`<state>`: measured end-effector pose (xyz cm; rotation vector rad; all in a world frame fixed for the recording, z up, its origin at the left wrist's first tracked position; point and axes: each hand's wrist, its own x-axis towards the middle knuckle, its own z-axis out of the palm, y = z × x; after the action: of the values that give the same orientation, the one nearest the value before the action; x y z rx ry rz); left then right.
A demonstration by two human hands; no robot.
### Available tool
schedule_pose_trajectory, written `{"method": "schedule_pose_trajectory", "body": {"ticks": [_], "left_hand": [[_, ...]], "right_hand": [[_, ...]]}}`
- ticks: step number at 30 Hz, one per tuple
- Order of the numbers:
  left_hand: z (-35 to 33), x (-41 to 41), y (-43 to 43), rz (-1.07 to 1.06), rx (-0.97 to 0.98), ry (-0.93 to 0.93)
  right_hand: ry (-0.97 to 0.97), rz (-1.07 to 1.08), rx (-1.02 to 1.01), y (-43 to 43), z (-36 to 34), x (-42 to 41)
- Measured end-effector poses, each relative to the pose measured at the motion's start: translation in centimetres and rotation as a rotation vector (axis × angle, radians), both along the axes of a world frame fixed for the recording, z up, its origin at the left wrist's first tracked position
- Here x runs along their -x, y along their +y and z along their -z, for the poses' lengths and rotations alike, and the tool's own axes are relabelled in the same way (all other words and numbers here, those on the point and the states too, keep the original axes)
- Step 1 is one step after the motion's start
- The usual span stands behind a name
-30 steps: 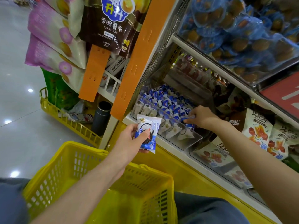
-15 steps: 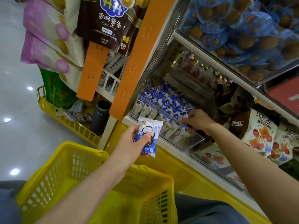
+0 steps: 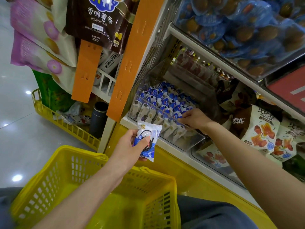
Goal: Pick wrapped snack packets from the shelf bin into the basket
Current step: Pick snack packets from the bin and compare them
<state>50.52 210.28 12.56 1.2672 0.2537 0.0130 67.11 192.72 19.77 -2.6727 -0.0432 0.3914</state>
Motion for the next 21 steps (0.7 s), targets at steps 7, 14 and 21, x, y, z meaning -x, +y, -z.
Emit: {"method": "schedule_pose_trajectory", "body": {"ticks": [7,14,21], "left_hand": [[0.0,-0.1,-0.2,0.015,0.016,-0.01],[0.4,0.3,-0.4,0.062,0.047,-0.022],[1.6,0.5,-0.5,0.085,-0.035,0.008]], "right_hand": [[-0.327,0.051,-0.054,0.3,-0.8,2.0],[-0.423,-0.246,-0.432,2.6,1.3,10.4],[-0.064,-0.144,-0.69,3.9,5.5,11.9]]}}
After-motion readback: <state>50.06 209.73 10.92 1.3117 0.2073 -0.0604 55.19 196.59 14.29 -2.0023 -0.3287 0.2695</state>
